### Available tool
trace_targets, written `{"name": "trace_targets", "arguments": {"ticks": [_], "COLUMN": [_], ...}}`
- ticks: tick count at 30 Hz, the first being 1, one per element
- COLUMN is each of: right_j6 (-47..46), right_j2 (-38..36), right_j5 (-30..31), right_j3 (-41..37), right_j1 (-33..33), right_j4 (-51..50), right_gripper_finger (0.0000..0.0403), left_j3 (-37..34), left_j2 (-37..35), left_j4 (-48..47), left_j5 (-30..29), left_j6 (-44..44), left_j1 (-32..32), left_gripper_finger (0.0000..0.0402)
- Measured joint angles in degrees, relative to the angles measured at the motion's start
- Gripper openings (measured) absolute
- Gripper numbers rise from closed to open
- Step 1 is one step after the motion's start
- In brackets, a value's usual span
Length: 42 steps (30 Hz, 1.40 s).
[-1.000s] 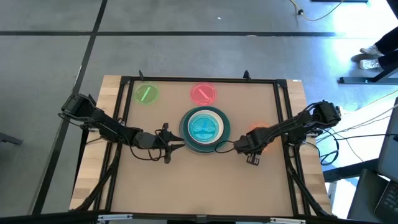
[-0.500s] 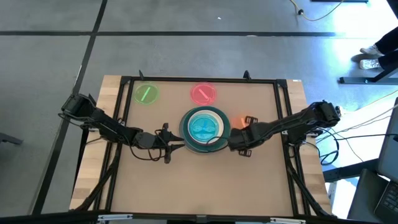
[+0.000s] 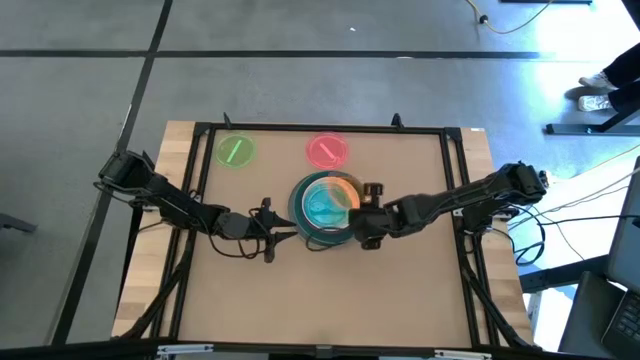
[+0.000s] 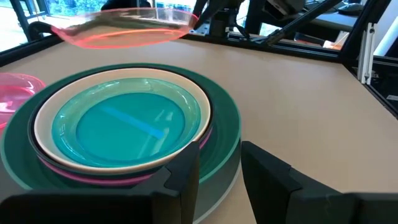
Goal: Stack plastic plates
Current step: Stack the light orange plate on top of the blue plate, then stack the light green plate on top of the light orange plate
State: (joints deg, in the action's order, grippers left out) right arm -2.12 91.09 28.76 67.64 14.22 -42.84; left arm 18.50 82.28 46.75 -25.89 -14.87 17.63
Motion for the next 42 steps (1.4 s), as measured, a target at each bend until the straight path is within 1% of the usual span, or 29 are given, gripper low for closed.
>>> {"name": "trace_targets", "arguments": {"ticks": [4, 8, 11, 14, 22, 27, 32, 33, 35, 37, 42], "right_j6": [6.9, 11.6, 14.2, 15.9, 15.6, 12.5, 8.2, 8.1, 7.7, 6.8, 6.8], "right_j2": [0.0, 0.0, 0.0, 0.0, 0.0, 0.1, 0.6, 0.6, 0.6, 0.6, 0.6], "right_j5": [-1.9, -6.2, -8.6, -8.9, -9.0, -14.1, -15.4, -16.4, -17.6, -17.8, -18.7], "right_j3": [-2.1, -3.9, -5.9, -7.9, -12.7, -14.1, -14.3, -14.3, -14.3, -14.3, -14.2], "right_j1": [0.0, 0.0, 0.0, 0.0, -2.7, -4.9, -6.6, -7.0, -7.3, -7.3, -7.1], "right_j4": [11.0, 19.9, 26.1, 30.7, 32.6, 32.5, 32.7, 32.7, 33.2, 33.3, 36.5], "right_gripper_finger": [0.0005, 0.0005, 0.0005, 0.0005, 0.0005, 0.0005, 0.0005, 0.0006, 0.0015, 0.0034, 0.0109], "left_j3": [0.0, 0.0, 0.0, 0.0, 0.0, 0.0, 0.0, 0.0, 0.0, 0.0, 0.0], "left_j2": [0.0, 0.0, 0.0, 0.0, 0.0, 0.0, 0.0, 0.0, 0.0, 0.0, 0.0], "left_j4": [0.0, 0.0, 0.0, 0.0, 0.0, 0.0, 0.4, 0.4, 0.4, 0.4, 0.4], "left_j5": [0.0, 0.0, 0.0, 0.0, 0.0, 0.0, 0.0, 0.0, 0.0, 0.0, 0.0], "left_j6": [0.0, 0.0, 0.0, 0.0, 0.0, 0.0, 0.0, 0.0, 0.0, 0.0, 0.4], "left_j1": [0.0, 0.0, 0.0, 0.0, 0.0, 0.0, 0.0, 0.0, 0.0, 0.0, 0.0], "left_gripper_finger": [0.0112, 0.0112, 0.0112, 0.0112, 0.0112, 0.0111, 0.0111, 0.0111, 0.0112, 0.0111, 0.0111]}}
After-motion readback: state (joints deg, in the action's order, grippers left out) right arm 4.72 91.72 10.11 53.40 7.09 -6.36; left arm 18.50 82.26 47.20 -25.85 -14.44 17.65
